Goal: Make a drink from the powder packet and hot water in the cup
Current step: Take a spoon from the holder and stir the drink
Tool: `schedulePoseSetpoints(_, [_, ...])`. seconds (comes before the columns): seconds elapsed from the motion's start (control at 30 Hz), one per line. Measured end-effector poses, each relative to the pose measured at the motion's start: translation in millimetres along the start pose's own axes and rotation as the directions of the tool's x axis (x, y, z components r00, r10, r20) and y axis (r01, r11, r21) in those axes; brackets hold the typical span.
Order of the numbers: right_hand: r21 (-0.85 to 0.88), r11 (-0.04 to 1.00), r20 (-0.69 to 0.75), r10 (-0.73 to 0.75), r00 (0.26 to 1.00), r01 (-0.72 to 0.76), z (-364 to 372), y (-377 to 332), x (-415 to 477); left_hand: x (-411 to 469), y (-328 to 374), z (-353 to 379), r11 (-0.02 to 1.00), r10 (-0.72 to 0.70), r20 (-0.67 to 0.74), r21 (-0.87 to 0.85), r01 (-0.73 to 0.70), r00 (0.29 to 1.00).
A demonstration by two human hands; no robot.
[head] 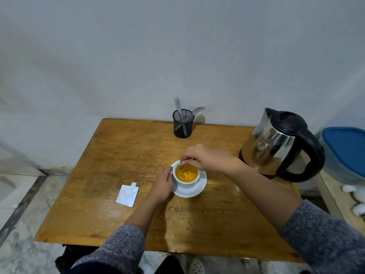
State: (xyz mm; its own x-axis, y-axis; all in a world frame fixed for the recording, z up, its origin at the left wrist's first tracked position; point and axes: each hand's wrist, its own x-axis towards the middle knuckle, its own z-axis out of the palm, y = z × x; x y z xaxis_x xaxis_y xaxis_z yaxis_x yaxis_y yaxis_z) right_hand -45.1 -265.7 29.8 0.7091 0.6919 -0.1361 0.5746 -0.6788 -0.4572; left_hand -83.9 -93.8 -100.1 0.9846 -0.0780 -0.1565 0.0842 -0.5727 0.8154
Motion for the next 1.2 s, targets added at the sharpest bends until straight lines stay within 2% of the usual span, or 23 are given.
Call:
schedulePoseSetpoints(0.17, [-0.087,0.995,0.074,-0.043,0.996,0.049,-0.7,2.5,0.3,-1.4,-0.1,-0.1,1.000,0.006,-0.006,0.002,-0.006,1.000])
schedulePoseSetpoints(0.33, [-0.050,0.999,0.084,0.017,0.996,-0.013,-0.2,3.9,-1.8,-1.6,0.5,0.3,1.000,0.009,-0.008,0.008,-0.009,1.000])
schedulePoseSetpoints(0.43, [0.026,0.996,0.067,0.078,0.995,-0.080,0.5,3.5,-1.8,-2.0,0.0,0.5,1.000,0.007,-0.011,0.006,-0.007,1.000])
schedulePoseSetpoints(0.63, [0.307,0.933,-0.041,0.212,0.976,-0.189,11.9,5.4,-0.2,-3.5,1.0,1.8,1.000,0.016,-0.022,0.007,-0.016,1.000])
schedulePoseSetpoints(0.73, [0.344,0.916,-0.103,0.256,0.961,-0.207,18.7,5.6,0.7,-4.3,2.1,1.7,1.000,0.025,-0.029,-0.003,-0.025,0.999])
schedulePoseSetpoints(0.9, [0.217,0.954,-0.155,0.243,0.958,-0.206,19.2,1.7,0.3,-4.1,1.2,1.8,1.000,0.014,-0.027,0.004,-0.014,1.000])
schedulePoseSetpoints(1.2, [-0.099,0.993,0.009,0.061,0.998,-0.059,12.4,-6.0,-0.5,-3.5,0.0,1.6,1.000,0.002,-0.024,0.004,-0.002,1.000])
